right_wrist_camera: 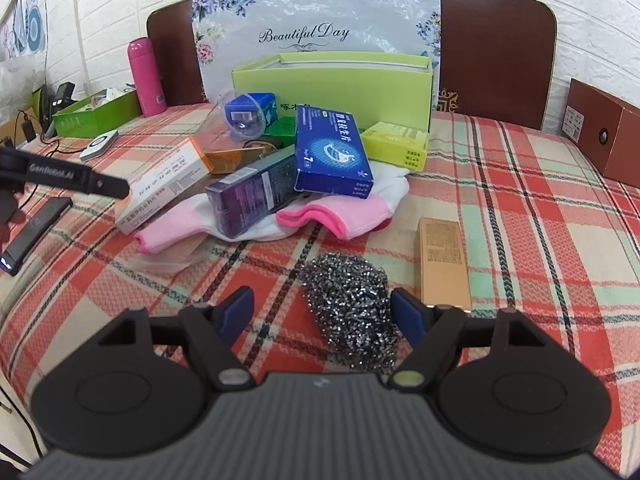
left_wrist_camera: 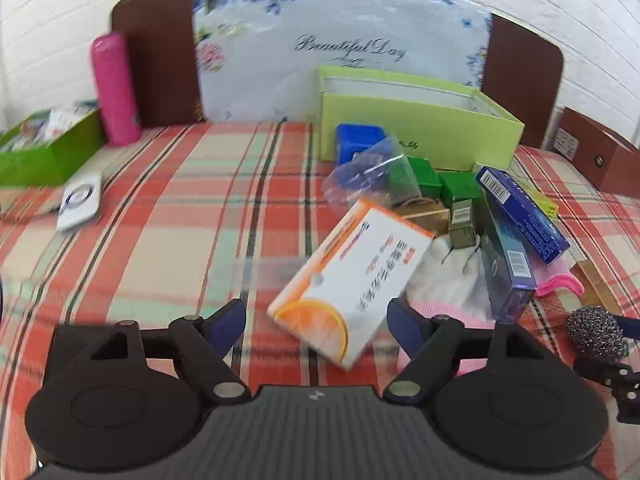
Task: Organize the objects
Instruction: 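Grasp the steel wool scrubber with right tool while left grasps white-orange medicine box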
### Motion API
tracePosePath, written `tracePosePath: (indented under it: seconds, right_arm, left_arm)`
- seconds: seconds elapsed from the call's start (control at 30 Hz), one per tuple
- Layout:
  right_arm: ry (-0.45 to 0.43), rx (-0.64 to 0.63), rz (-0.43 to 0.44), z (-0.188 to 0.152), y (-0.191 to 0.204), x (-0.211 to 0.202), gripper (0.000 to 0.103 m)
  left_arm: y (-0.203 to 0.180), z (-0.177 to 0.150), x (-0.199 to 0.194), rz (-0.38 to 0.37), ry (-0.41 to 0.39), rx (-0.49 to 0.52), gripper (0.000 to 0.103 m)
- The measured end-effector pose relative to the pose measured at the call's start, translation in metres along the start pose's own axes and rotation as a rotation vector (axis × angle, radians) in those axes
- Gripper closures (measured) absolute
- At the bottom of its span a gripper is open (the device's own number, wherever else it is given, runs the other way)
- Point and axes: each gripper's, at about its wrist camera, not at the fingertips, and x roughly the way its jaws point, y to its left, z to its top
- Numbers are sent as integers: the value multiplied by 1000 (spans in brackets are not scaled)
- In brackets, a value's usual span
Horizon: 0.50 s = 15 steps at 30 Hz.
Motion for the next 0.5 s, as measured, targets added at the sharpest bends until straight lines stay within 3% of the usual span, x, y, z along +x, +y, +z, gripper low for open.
tracePosePath:
  seconds: [0.13,0.2,0.33,0.37,0.43,0.5]
  right_arm:
    - [9,14,-2,0,-1,2,26]
    - [10,11,-2,-1,-2,3,26]
    - [12,1,-10,2,-1,7,26]
    - [9,-2,-11,2,-1,8,26]
    - [8,-15,-12,2,0,10,26]
    - [18,-29,-25,1,1,13,26]
  left_arm:
    - [-11,8,14,-109,-46,123,20]
    - [-15,10,26,-162,-29,152,19]
    - [-16,10,47,-94,1,161,15]
    - [-13,10,50,-105,31,139,20]
    - [-4,8,47,-147,38,68,21]
    - [-4,4,43,-142,41,72,21]
